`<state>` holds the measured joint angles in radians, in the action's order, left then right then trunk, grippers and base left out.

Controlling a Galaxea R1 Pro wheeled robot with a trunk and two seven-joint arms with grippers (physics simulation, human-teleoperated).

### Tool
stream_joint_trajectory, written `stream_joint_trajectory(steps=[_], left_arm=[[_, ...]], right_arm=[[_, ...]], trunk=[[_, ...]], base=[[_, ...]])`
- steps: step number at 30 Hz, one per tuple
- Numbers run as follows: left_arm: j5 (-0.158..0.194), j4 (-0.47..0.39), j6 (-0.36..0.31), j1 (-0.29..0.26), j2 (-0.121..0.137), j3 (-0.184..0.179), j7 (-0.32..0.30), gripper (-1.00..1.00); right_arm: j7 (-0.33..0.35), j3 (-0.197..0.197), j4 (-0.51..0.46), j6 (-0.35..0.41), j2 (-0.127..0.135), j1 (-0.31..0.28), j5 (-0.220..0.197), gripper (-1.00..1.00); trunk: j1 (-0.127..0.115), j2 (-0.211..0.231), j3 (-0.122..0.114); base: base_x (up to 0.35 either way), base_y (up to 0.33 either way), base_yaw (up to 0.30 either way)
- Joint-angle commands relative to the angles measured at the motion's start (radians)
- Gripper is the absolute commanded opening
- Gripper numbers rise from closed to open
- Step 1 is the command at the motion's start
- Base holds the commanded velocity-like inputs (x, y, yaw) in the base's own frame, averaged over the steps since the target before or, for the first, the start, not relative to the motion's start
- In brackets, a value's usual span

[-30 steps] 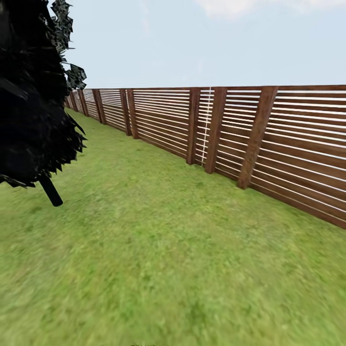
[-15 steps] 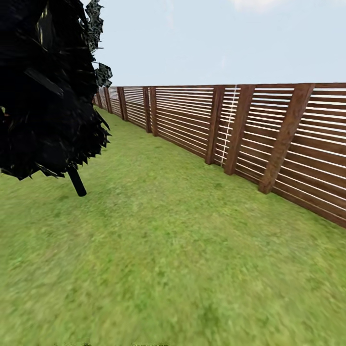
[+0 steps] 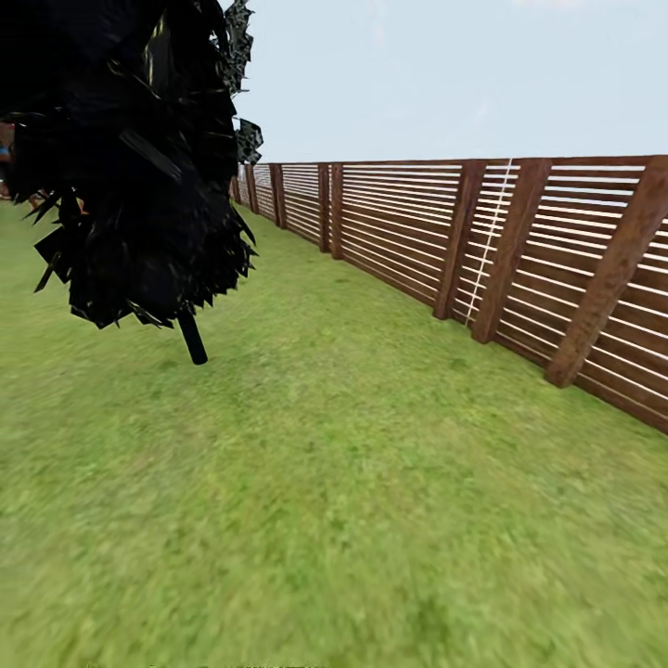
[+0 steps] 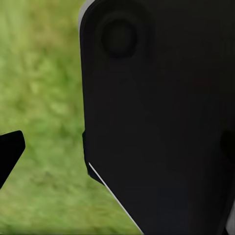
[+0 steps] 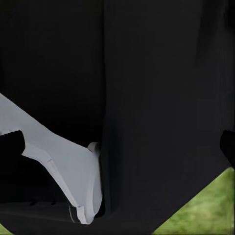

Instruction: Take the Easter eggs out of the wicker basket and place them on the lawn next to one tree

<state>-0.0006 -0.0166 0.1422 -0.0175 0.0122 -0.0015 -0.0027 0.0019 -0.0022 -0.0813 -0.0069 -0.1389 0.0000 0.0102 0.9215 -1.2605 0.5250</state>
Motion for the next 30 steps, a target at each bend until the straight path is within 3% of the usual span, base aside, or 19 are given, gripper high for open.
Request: stream_joint_trajectory(steps=[1,4,9,30], left_arm=[[-0.001,0.001,0.004,-0.001,0.000,0.000,0.000,1.00],[0.001,0.001,0.004,-0.001,0.000,0.000,0.000,1.00],[0.001,0.001,0.004,-0.001,0.000,0.000,0.000,1.00],[0.004,0.001,0.006,-0.001,0.000,0.001,0.000,1.00]], right_arm=[[0.000,-0.001,0.001,-0.001,0.003,0.000,0.001,1.00],[0.001,-0.001,0.012,-0.002,0.023,0.000,-0.003,1.00],[0.001,0.000,0.016,-0.006,0.029,0.000,-0.002,1.00],[0.001,0.000,0.015,-0.008,0.030,0.000,0.002,1.00]], trunk=[[0.000,0.000,0.001],[0.000,0.000,0.003],[0.000,0.000,0.006],[0.000,0.000,0.025]], base=[[0.000,0.000,0.257],[0.000,0.000,0.249],[0.000,0.000,0.242],[0.000,0.000,0.229]])
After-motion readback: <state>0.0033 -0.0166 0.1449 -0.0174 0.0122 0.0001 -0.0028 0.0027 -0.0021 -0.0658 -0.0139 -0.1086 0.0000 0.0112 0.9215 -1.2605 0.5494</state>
